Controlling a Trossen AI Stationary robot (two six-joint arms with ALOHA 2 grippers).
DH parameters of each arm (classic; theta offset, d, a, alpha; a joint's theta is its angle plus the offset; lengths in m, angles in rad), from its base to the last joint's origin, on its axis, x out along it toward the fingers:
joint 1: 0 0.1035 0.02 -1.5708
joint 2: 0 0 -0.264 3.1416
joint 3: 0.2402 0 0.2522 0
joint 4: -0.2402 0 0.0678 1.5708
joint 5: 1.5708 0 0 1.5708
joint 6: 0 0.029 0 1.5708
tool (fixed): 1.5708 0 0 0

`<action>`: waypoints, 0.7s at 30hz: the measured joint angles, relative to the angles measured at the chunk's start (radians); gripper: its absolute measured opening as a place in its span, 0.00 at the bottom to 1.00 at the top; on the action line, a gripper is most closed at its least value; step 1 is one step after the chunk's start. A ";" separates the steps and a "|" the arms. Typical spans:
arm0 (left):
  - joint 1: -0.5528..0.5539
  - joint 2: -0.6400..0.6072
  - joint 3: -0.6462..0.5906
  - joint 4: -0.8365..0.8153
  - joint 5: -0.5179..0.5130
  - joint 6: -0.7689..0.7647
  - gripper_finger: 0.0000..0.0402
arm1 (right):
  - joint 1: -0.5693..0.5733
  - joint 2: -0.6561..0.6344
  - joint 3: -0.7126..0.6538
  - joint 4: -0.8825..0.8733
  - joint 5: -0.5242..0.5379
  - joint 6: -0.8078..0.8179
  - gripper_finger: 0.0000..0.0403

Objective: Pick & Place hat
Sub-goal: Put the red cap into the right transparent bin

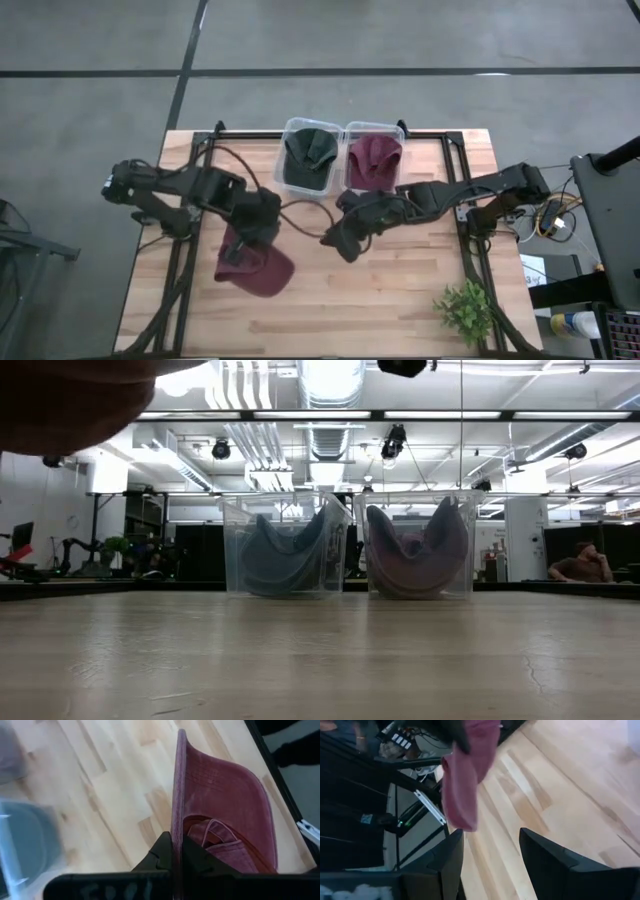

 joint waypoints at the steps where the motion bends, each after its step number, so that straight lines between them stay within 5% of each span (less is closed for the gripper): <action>1: 0.011 0.000 0.005 0.001 0.000 0.003 0.02 | 0.008 0.002 0.000 0.011 0.009 -0.003 0.46; 21: 0.094 0.125 0.009 -0.006 0.092 0.007 0.02 | 0.027 0.262 0.095 0.226 0.103 -0.104 0.46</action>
